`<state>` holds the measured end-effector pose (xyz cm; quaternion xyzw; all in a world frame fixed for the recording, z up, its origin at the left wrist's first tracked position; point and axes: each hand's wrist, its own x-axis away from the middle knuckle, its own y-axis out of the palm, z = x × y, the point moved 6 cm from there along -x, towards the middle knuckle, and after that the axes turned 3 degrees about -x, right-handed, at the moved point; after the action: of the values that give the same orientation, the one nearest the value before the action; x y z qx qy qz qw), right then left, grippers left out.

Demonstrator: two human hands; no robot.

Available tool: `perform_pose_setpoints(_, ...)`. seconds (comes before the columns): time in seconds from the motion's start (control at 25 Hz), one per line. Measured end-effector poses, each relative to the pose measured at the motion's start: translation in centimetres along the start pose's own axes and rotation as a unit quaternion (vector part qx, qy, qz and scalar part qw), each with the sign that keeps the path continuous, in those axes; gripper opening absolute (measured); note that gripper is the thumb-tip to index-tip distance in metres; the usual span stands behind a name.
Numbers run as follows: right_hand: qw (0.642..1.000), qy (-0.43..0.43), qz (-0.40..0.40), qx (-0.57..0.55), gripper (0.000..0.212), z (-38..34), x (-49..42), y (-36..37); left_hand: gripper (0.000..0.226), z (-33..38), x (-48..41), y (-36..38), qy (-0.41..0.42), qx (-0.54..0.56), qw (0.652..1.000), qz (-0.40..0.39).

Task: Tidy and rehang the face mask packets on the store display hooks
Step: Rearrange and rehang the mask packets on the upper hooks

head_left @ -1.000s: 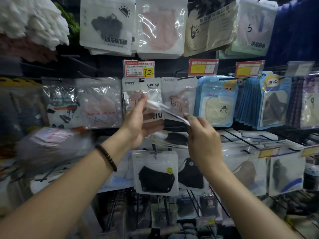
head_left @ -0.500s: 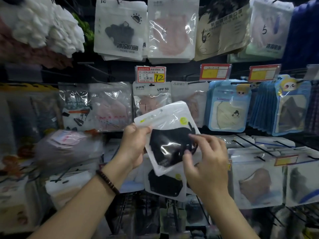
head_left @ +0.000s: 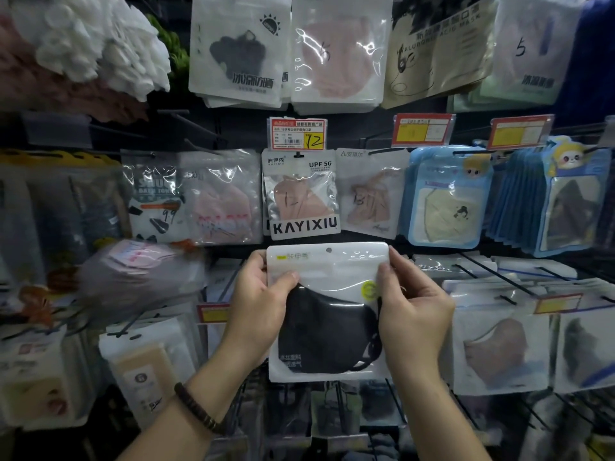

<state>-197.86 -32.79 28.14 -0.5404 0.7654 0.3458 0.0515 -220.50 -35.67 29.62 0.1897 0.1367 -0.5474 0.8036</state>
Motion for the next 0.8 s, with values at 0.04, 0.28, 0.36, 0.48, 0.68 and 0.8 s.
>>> perform_pose_setpoints(0.04, 1.000, 0.002, 0.005, 0.001, 0.025, 0.1, 0.3, -0.1, 0.018, -0.4, 0.3, 0.0, 0.001, 0.009, 1.000, 0.005)
perform_pose_setpoints(0.28, 0.999, 0.029, 0.013, 0.015, 0.024, 2.0, 2.0, -2.2, 0.006, -2.9, 2.9, -1.7, 0.037, -0.018, 0.995, 0.094)
perform_pose_setpoints(0.36, 0.998, 0.058, 0.016, 0.017, 0.025, 3.6, 3.2, -3.3, 0.006, -4.8, 5.0, -2.4, 0.027, 0.003, 0.993, 0.112)
perform_pose_setpoints(0.48, 0.995, 0.094, 0.014, 0.037, 0.024, 6.1, 4.7, -5.0, 0.018, -8.9, 6.8, -3.5, -0.034, 0.024, 0.991, 0.131)
perform_pose_setpoints(0.68, 0.987, 0.150, 0.019, 0.046, 0.021, 9.6, 5.1, -5.6, 0.027, -12.9, 6.6, -3.8, -0.108, 0.028, 0.984, 0.139)
perform_pose_setpoints(0.8, 0.987, 0.146, 0.021, 0.057, 0.021, 10.1, 4.9, -5.0, 0.026, -13.4, 5.0, -3.9, -0.112, 0.008, 0.984, 0.141)
